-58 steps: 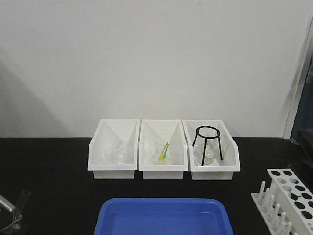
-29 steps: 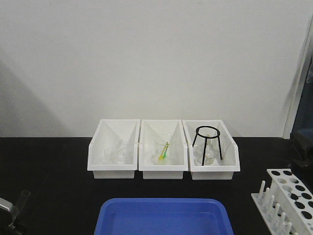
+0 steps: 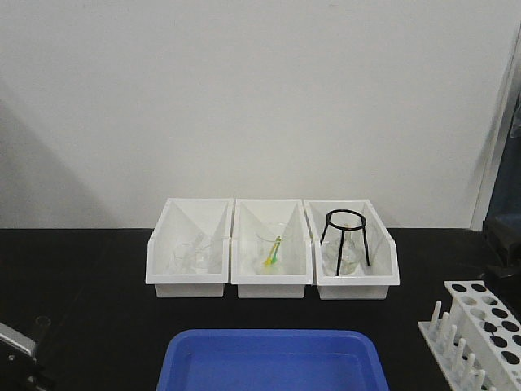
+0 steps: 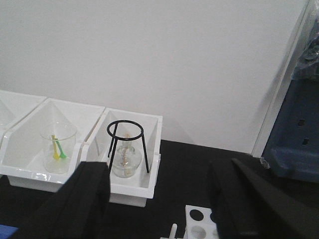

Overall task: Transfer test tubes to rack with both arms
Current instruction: 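Grasp the glass test tube in the beaker with the left gripper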

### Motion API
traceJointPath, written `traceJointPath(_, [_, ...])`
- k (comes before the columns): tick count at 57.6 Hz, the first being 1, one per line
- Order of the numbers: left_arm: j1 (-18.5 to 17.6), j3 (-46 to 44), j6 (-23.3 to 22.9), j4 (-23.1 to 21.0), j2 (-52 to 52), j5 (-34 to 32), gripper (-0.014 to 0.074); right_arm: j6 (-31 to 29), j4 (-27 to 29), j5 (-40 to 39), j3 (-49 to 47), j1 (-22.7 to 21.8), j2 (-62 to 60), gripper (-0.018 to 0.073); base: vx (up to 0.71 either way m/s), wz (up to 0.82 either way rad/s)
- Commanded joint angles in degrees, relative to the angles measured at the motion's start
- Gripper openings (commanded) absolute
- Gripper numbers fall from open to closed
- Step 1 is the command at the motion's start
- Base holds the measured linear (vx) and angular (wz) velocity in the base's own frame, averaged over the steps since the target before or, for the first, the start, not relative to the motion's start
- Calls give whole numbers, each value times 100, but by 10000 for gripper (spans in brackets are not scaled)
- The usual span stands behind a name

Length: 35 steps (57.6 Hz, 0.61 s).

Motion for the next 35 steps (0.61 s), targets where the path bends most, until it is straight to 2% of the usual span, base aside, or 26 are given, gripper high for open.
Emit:
traceJointPath(1, [16, -138, -9, 57, -173, -444, 466, -73, -13, -482, -197, -7, -62, 470, 0, 0])
traceJointPath(12, [16, -138, -2, 51, -173, -767, 466, -73, -13, -482, -197, -7, -62, 470, 0, 0])
traceJointPath(35, [16, -133, -2, 57, -173, -744, 466, -73, -13, -482, -197, -7, -62, 470, 0, 0])
